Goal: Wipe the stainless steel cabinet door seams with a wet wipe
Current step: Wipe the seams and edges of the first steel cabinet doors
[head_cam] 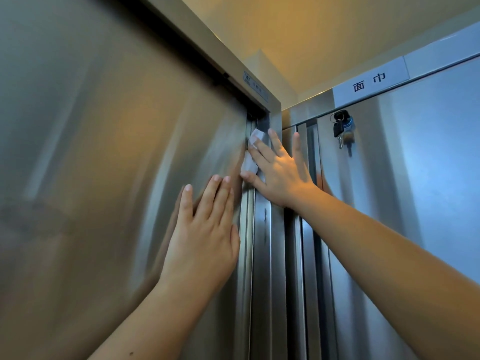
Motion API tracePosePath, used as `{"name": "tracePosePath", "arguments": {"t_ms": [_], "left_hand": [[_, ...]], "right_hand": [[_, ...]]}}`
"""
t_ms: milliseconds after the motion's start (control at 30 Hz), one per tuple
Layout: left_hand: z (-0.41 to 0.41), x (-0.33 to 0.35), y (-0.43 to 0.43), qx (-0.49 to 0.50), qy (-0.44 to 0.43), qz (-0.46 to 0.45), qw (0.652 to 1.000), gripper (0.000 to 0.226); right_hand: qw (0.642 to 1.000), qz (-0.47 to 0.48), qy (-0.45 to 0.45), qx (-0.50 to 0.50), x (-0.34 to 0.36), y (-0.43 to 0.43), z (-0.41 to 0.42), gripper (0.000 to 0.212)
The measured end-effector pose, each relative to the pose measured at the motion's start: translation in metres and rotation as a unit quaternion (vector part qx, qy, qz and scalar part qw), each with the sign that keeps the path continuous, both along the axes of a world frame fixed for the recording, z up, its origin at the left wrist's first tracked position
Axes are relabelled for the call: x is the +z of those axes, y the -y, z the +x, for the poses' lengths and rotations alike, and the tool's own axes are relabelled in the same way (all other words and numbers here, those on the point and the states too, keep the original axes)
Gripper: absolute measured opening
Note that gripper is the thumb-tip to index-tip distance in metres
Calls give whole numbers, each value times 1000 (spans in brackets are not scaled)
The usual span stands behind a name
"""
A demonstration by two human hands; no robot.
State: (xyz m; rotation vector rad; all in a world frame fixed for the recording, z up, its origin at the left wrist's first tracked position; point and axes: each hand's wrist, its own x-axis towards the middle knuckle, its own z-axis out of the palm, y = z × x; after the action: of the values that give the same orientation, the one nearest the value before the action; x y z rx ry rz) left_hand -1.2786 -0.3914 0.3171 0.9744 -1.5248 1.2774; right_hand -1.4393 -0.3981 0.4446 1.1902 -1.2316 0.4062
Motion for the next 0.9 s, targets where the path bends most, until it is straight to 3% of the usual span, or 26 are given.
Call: {"name": "tracePosePath", "arguments": {"t_ms": [133,300,433,633,900], "left_hand": [[0,-1,-1,15,4,-14,1000,63],[-1,1,-3,15,-5,4,1000,60],[-2,4,-2,6,-6,0,1000,59],[0,2,-5,36,3,4,999,60],[-1,3,-3,-15,-8,4,1000,58]], "right_hand": [[999,12,-29,4,-23,-1,-7,99],[1000,20,15,6,13,-1,-1,93],[999,22,42,1,37,0,2,100],[999,19,2,26,1,4,-8,101],[996,43,75,15,53,-1,5,73]]}}
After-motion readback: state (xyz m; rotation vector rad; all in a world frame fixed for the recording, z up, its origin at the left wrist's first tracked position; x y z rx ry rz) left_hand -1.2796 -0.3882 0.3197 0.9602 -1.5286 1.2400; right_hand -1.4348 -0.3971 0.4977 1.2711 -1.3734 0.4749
